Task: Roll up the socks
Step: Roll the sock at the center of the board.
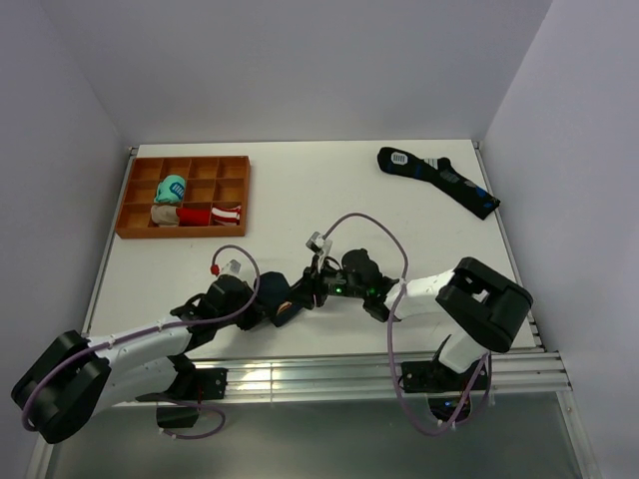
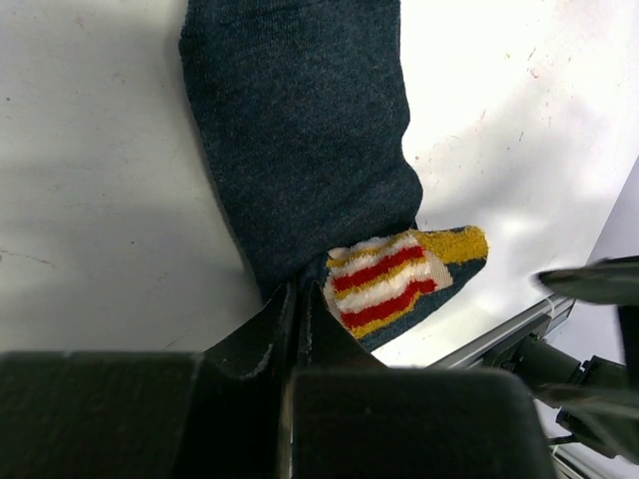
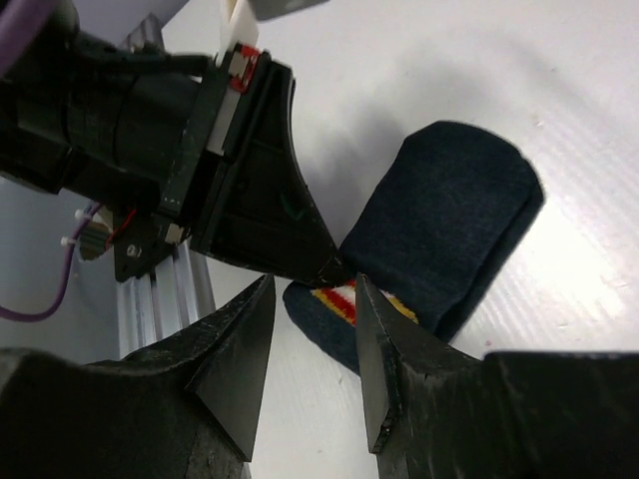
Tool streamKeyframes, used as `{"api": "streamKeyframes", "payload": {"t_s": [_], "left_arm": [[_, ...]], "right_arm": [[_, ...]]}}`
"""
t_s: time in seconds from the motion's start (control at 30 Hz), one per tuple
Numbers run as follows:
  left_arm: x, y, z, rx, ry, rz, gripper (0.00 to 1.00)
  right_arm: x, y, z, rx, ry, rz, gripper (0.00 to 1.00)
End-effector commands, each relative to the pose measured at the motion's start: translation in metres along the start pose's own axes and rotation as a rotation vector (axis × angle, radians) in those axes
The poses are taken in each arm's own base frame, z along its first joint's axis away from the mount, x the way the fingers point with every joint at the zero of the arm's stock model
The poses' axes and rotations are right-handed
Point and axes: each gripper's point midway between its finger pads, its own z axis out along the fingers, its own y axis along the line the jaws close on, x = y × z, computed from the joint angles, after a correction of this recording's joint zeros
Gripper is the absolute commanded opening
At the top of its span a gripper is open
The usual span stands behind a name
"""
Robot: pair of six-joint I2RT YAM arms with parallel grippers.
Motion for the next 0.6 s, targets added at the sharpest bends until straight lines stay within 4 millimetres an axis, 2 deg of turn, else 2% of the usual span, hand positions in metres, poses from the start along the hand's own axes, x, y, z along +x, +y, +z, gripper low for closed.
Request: {"api": "streamKeyframes", "payload": {"t_s": [0.0, 0.4, 0.57], "left_arm": [[0.021, 0.053, -0.005, -0.191, 0.091, 0.048, 0.00], [0.019, 0.052, -0.001, -0.186, 0.102, 0.039, 0.00], [0.017, 0.050, -0.001, -0.185, 0.102, 0.033, 0.00]], "right_arm": [[-0.009, 0.008, 0.009, -0.042, -0.041, -0.048, 0.45], [0.022, -0.014, 0.015, 0.016, 0.040, -0.035, 0.45], [0.030, -0.015, 0.015, 0.011, 0.052, -0.026, 0.45]]}}
